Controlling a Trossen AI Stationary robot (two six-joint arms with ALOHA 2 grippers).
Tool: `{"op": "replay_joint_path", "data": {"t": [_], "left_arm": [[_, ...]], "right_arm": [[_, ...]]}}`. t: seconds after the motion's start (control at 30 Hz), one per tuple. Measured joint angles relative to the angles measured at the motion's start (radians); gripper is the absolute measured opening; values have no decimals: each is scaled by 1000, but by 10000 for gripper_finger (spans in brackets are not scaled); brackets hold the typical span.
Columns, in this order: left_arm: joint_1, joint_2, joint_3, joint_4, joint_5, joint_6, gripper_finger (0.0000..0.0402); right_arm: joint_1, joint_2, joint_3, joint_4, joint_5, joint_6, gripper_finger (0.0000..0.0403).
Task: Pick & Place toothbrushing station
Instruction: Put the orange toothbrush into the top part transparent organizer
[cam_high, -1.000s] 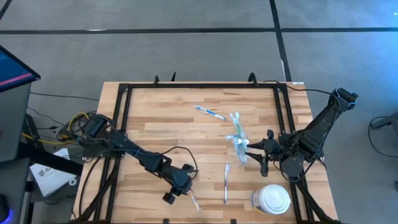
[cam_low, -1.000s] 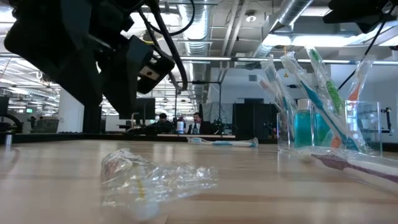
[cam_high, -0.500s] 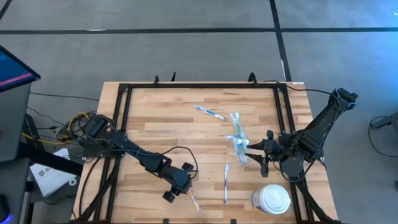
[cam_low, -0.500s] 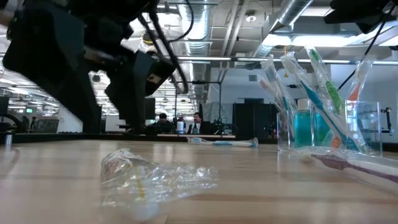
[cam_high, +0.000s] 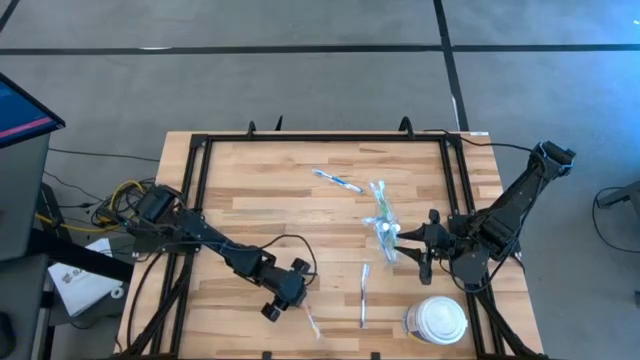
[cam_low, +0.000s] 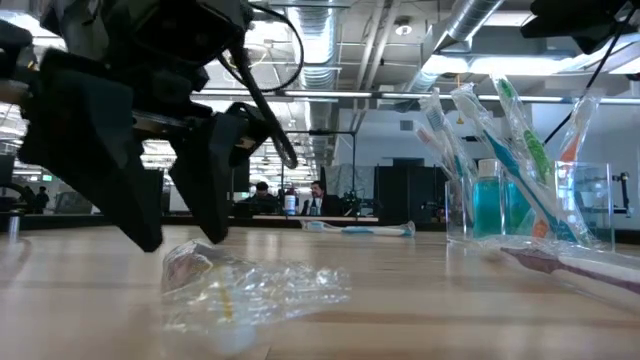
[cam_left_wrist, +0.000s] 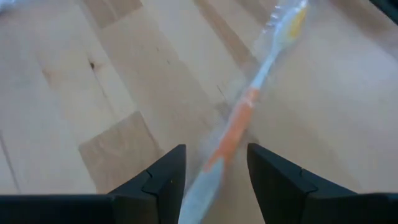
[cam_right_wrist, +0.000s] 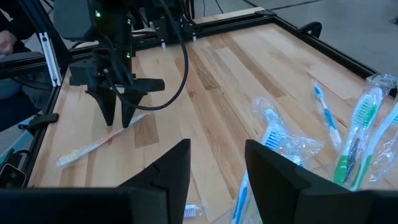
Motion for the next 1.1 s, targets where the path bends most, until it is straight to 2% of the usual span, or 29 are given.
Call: {"op": "replay_joint_path", "data": {"t": [0.33, 0.63, 0.77, 0.93, 1.1], "left_arm": [[11, 40, -2, 11, 14, 0, 136], [10, 34, -4, 9, 10, -4, 29], [11, 20, -7, 9, -33, -25, 28], [12, -41, -7, 26, -166, -106, 32], [15, -92, -7, 116, -203, -142, 29]], "right_arm": [[-2, 0, 0, 0, 0, 0, 143], [-2, 0, 0, 0, 0, 0, 138], [-1, 0, 0, 0, 0, 0, 137], [-2, 1, 0, 0, 0, 0, 139], [-2, 1, 0, 0, 0, 0, 137]]}}
